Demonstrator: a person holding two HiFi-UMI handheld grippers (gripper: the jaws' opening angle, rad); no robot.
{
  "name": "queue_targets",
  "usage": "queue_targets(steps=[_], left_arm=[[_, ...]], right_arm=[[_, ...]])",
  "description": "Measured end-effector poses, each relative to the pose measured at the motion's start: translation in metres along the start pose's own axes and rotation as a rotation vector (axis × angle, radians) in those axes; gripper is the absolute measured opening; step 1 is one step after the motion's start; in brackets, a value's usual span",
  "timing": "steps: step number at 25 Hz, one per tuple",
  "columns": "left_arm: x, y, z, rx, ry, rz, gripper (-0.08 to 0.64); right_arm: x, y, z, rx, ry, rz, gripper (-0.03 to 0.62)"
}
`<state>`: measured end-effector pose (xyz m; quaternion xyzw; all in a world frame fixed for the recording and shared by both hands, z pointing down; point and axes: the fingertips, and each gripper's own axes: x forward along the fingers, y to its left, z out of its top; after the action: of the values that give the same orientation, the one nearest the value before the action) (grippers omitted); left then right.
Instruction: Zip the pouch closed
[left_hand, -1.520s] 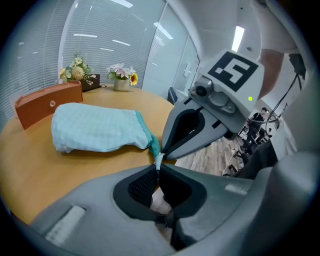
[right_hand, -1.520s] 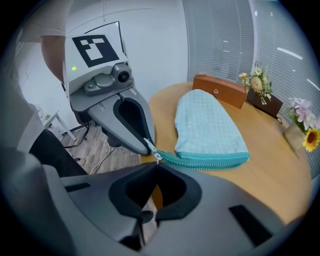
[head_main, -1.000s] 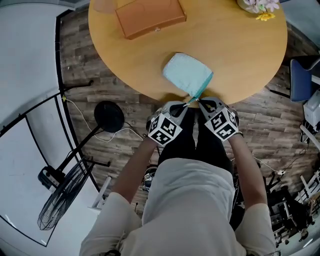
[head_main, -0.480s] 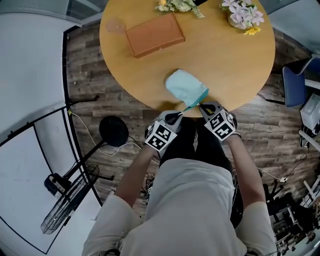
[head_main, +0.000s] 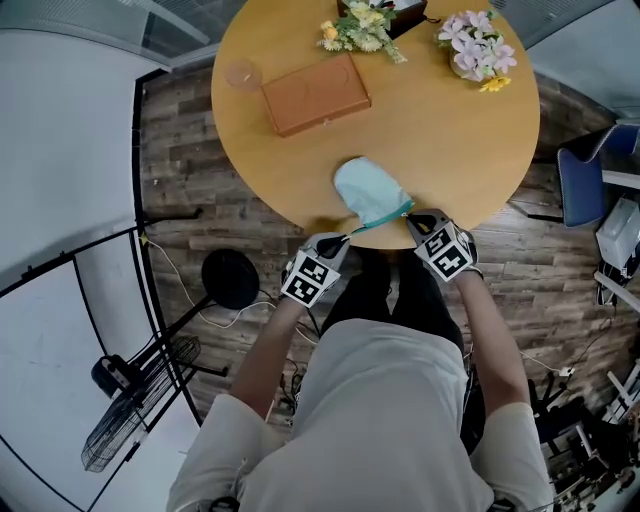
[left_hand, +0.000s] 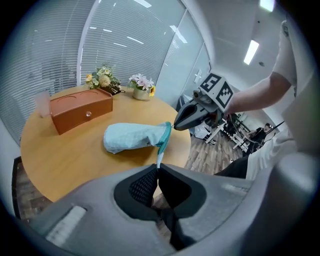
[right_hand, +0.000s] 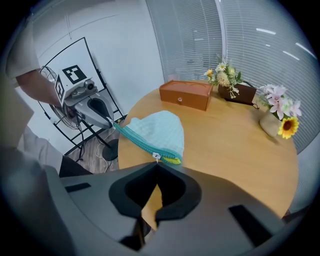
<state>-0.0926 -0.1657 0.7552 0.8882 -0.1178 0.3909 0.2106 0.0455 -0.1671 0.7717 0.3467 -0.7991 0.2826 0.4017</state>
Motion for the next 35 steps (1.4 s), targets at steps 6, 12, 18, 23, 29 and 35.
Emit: queue_targets(steps=[6,12,18,23,29,35], left_arm=[[-0.013,0.012,0.005,-0.075,-0.005,0.039,0.021],[-0.007,0.010,0.018,-0.133,-0.014,0.115,0.021],[-0.002,0.001,0.014,-0.267,-0.008,0.146,0.025],[0.001,-0.010,0.003,-0.316,-0.018,0.210,0.026],[-0.001,-0.022,0.007,-0.387,-0.073,0.311,0.136],[-0.020,-0.049,0.026,-0.450,-0.164,0.420,0.143]], right_arm=[[-0.014,-0.017,0.001,-0.031,0.010,0.016,0.003],[-0.023,-0.030,0.005,-0.095,0.031,0.017,0.003],[-0.023,-0.025,-0.009,-0.161,0.066,0.094,0.006],[-0.021,-0.017,-0.023,-0.144,0.066,0.159,0.079],[-0.042,-0.019,-0.029,-0.181,0.040,0.223,0.110],[-0.080,-0.028,-0.014,-0.242,-0.036,0.241,0.110]])
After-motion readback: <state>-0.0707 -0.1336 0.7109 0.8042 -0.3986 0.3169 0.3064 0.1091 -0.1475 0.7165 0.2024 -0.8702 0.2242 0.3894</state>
